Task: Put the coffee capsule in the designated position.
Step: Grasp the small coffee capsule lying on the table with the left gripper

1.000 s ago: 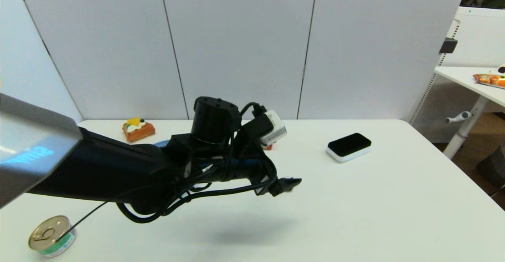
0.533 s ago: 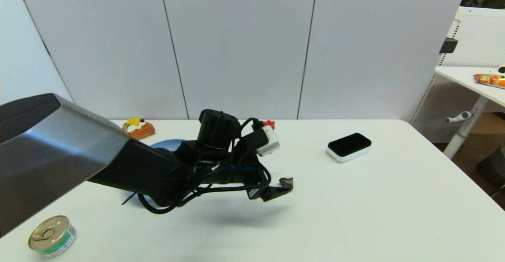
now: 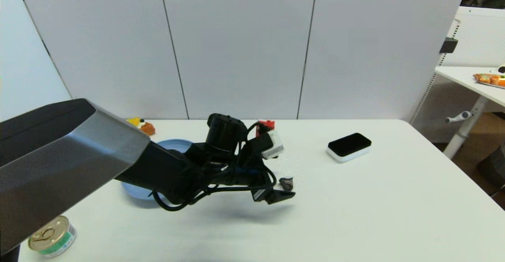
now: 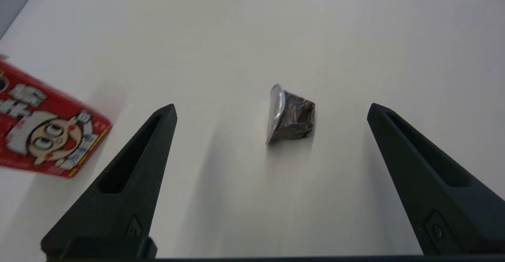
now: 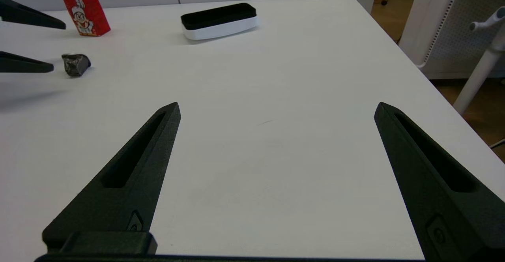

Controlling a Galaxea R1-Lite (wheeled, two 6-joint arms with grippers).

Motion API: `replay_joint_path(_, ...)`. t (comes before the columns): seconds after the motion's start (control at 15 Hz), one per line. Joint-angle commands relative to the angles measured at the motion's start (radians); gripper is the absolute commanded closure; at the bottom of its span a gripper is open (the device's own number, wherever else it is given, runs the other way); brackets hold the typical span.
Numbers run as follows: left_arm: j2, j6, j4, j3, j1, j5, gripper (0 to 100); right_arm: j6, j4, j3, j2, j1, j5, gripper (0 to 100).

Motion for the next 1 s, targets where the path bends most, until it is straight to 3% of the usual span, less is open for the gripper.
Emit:
replay_joint_path(0.07,0.040,0.003,-0.010,-0.025,-0.001,-0.008,0,0.000,0.000,0.000,0.001,0.000,0.000,0)
replay_joint_path(1.0,0.091,0.001,-0.006,-0.041,-0.001,-0.054,0,0.000,0.000,0.000,0.001,0.000,0.000,0)
